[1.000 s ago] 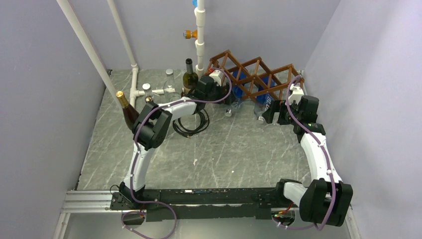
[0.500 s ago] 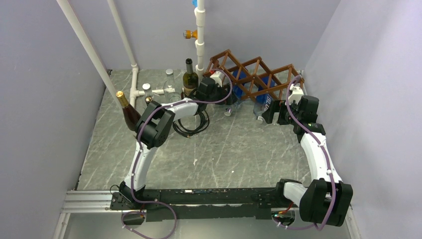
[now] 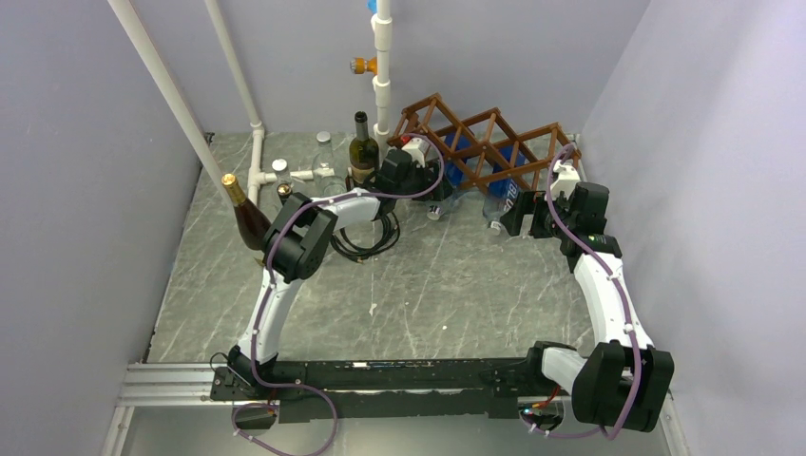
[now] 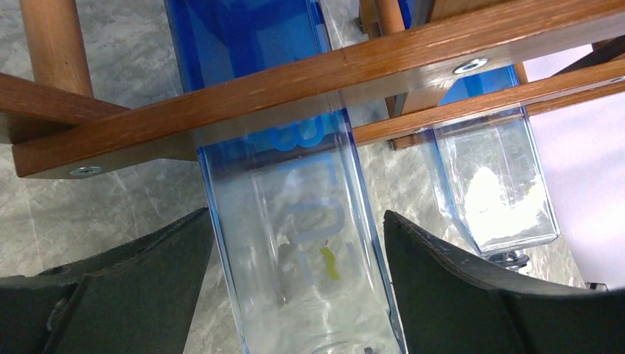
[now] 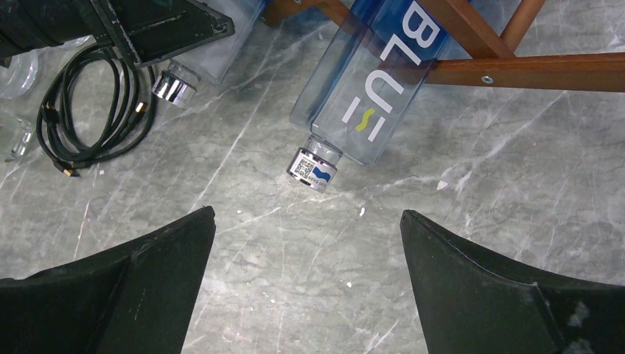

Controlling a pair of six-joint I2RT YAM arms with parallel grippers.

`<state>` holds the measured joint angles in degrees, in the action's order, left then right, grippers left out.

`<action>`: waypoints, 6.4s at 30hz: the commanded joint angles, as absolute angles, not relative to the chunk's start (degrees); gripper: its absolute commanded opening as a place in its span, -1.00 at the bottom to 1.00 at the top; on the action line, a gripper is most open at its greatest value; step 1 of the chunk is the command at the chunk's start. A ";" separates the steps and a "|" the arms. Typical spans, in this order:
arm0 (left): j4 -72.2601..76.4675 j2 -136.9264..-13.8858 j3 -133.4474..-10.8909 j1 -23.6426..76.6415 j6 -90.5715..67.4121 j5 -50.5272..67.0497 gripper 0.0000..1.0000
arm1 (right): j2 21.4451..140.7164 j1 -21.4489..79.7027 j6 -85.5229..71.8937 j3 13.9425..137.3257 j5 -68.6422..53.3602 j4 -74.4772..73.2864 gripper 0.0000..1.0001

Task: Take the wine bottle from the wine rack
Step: Pick up the wine bottle from the wine rack.

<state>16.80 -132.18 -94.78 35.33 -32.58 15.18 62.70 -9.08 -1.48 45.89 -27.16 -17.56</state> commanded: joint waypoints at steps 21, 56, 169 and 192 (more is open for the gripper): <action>24.62 -127.40 -91.35 35.15 -32.08 15.36 -1.00 | 62.54 -9.40 -0.61 46.32 -27.91 -16.61 1.00; 34.67 -109.77 -71.52 35.20 -30.27 13.05 -1.00 | 62.83 -10.02 3.52 46.68 -32.63 -18.66 0.99; 20.43 -71.82 -46.59 38.74 -40.71 18.53 -1.00 | 61.66 -5.82 46.20 53.99 -59.77 -39.93 0.99; 14.24 -69.19 -46.67 40.25 -44.93 21.06 -1.00 | 66.22 12.13 65.15 59.39 -52.25 -48.03 0.99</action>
<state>1.74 -73.97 -43.00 39.81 -42.39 17.17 66.08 8.97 60.64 57.14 -53.91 -48.45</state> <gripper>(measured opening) 0.649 0.994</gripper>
